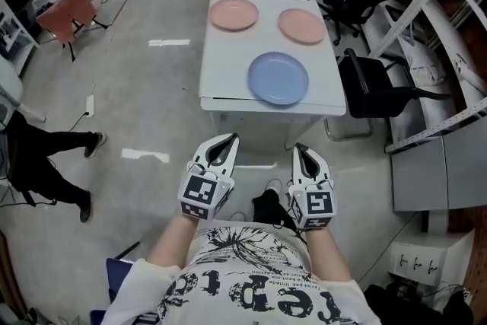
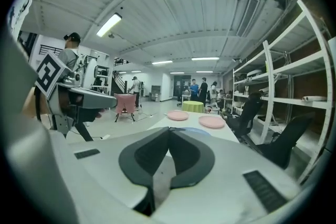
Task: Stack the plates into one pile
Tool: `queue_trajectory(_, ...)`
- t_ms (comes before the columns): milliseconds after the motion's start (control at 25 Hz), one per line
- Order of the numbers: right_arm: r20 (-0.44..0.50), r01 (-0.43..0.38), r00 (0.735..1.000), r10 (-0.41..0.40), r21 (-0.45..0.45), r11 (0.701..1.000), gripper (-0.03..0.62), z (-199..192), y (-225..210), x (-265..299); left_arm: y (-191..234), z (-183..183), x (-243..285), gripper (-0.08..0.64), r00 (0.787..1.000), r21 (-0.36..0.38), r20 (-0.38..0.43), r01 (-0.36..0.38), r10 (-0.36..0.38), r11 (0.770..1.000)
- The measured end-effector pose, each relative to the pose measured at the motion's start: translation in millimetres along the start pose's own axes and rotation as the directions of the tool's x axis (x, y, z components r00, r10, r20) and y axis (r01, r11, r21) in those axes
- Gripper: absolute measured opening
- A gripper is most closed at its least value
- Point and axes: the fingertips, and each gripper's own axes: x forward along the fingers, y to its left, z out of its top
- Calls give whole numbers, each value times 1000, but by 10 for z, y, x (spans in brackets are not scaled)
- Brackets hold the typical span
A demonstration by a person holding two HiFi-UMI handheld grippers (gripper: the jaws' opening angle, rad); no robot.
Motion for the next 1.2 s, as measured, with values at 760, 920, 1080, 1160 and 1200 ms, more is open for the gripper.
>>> queue_trajectory(760, 6, -186, 983, 186, -21, 982, 1, 386, -2053, 2639, 919, 481, 2801, 11, 977, -20, -19, -211, 211, 977)
queue_trajectory(920, -17, -223, 975, 222, -21, 975, 1, 386, -2387, 3150, 1152, 483, 3320, 11, 968, -56, -33, -251, 250, 966)
queue_trajectory(1080, -34, -253, 967, 253, -13, 967, 1, 406, -2638, 3575, 1326, 497, 3737, 11, 963, -83, -44, -270, 267, 959)
queue_trajectory(1160, -39, -267, 963, 266, -10, 964, 2, 446, -2648, 3770, 1479, 513, 3850, 11, 962, -127, -47, -274, 270, 953)
queue_trajectory(1200, -43, -273, 961, 273, -9, 962, 2, 464, -2635, 3867, 1571, 521, 3893, 11, 962, -152, -44, -274, 270, 950)
